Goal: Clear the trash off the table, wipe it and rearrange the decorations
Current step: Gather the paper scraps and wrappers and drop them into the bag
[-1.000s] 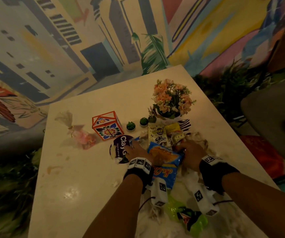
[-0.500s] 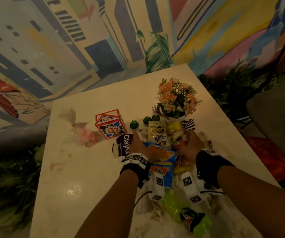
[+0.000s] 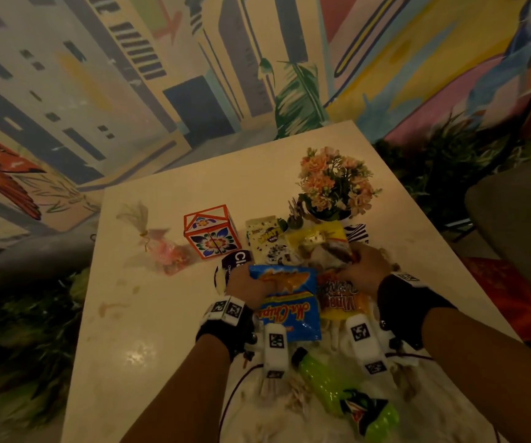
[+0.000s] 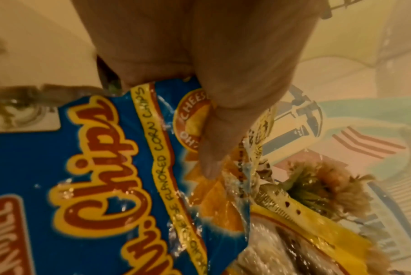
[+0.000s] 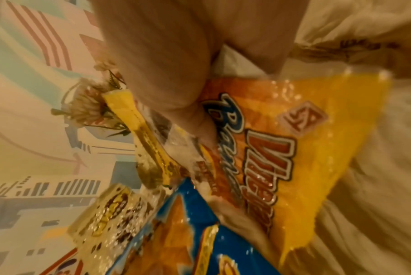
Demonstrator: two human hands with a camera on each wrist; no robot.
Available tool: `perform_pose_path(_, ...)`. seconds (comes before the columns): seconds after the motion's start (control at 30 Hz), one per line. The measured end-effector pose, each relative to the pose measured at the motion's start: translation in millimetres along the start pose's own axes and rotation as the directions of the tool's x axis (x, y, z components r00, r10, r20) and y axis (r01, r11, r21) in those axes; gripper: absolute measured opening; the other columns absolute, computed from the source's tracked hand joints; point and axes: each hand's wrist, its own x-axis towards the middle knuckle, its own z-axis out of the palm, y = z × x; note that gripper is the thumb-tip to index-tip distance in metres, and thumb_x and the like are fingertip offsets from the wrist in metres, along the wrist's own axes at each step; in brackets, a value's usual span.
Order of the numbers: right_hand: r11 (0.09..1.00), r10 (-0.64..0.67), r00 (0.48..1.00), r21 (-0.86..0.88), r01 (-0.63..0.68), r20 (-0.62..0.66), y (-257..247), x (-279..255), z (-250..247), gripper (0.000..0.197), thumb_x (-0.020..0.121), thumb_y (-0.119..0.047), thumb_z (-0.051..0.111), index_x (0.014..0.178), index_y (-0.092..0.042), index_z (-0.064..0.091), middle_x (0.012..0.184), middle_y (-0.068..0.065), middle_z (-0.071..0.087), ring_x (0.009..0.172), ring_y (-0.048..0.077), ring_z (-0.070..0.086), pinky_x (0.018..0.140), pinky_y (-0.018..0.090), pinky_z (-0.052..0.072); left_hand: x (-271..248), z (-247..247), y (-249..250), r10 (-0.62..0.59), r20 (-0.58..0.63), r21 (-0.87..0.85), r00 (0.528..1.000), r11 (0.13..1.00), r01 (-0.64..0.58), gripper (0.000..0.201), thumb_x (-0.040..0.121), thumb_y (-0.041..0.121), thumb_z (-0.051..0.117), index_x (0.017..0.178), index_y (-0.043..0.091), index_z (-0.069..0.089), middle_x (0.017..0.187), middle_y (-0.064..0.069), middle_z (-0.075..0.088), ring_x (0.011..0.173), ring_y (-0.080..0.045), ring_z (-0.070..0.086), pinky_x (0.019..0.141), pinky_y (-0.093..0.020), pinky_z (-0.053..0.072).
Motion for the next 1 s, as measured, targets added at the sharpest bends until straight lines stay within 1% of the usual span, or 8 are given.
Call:
perform_pose_path(0.17,0.986,-0.103,0.995,-0.129,0.101,-0.01,-17,-8,-11,0.036,0.078,0.003,0.06,0.112,-0.009,0.056,0.103,0.012,0.057,0.088,0.025,0.05,0.072,0.028,0.037,-15,-25,4,0.095,-0.031,-0.021,0.995,0.995,-0.095,0.024,0.073,0.013,0.075,0.081,-0.009,0.067,0.077,-0.027,0.067,0.064,-0.032,0.061,0.059,-0.036,0.049)
perform_pose_path(0.27,0.962,-0.198,0.98,-0.192,0.193,-0.007,-29,-13,-15,0.03,0.077,0.005,0.058,0.076,-0.024,0.05,0.081,0.001,0.052,0.076,0.021,0.049,0.06,0.028,0.036,-25,-40,14,0.167,-0.07,-0.056,0.983,0.984,-0.171,0.012,0.072,0.003,0.072,0.083,-0.002,0.071,0.081,-0.021,0.071,0.076,-0.037,0.067,0.068,-0.043,0.055)
perform_pose_path(0.37,0.943,-0.26,0.966,-0.218,0.253,-0.004,-42,-20,-22,0.038,0.076,0.005,0.058,0.066,-0.027,0.039,0.069,-0.006,0.042,0.066,0.018,0.042,0.053,0.023,0.034,-33,-51,20,0.184,-0.172,-0.119,0.968,0.971,-0.206,0.013,0.073,-0.002,0.07,0.078,0.009,0.072,0.077,-0.018,0.072,0.073,-0.039,0.067,0.068,-0.051,0.056)
perform_pose_path(0.53,0.929,-0.323,0.946,-0.203,0.31,-0.034,-62,-33,-29,0.037,0.075,0.007,0.059,0.065,-0.024,0.041,0.07,-0.004,0.044,0.069,0.02,0.045,0.055,0.025,0.035,-50,-62,26,0.208,-0.245,-0.206,0.947,0.943,-0.261,0.027,0.074,-0.008,0.067,0.075,0.019,0.073,0.064,0.002,0.071,0.062,-0.021,0.069,0.055,-0.031,0.055)
perform_pose_path(0.67,0.925,-0.36,0.932,-0.142,0.352,-0.034,-78,-47,-34,0.035,0.075,0.008,0.058,0.066,-0.022,0.044,0.07,-0.001,0.046,0.066,0.015,0.046,0.054,0.027,0.037,-58,-70,16,0.166,-0.28,-0.209,0.946,0.951,-0.228,0.035,0.071,-0.01,0.065,0.073,0.024,0.074,0.069,0.003,0.073,0.068,-0.021,0.07,0.061,-0.036,0.057)
perform_pose_path(0.83,0.924,-0.367,0.928,-0.136,0.357,-0.062,-92,-58,-32,0.037,0.074,0.011,0.057,0.064,-0.022,0.044,0.066,-0.005,0.043,0.061,0.009,0.042,0.051,0.022,0.031,-69,-86,2,0.132,-0.3,-0.233,0.945,0.95,-0.206,0.035,0.061,0.011,0.07,0.096,0.015,0.072,0.088,-0.006,0.074,0.08,-0.025,0.071,0.072,-0.049,0.059)
perform_pose_path(0.9,0.927,-0.367,0.925,-0.122,0.356,-0.094,-101,-62,-32,0.031,0.074,0.011,0.058,0.072,-0.019,0.053,0.075,-0.003,0.05,0.07,0.011,0.048,0.059,0.022,0.036,-75,-94,1,0.13,-0.318,-0.231,0.939,0.95,-0.21,0.029,0.065,0.006,0.07,0.092,0.014,0.072,0.081,-0.006,0.074,0.075,-0.025,0.071,0.065,-0.042,0.06)
perform_pose_path(1.0,0.928,-0.373,0.913,-0.05,0.37,-0.168,-121,-72,-31,0.038,0.073,0.013,0.061,0.107,-0.005,0.061,0.098,0.006,0.056,0.095,0.022,0.053,0.078,0.028,0.04,-81,-106,-3,0.139,-0.295,-0.273,0.945,0.936,-0.224,0.032,0.071,-0.012,0.067,0.077,0.019,0.074,0.068,0.003,0.073,0.064,-0.016,0.069,0.054,-0.028,0.056)
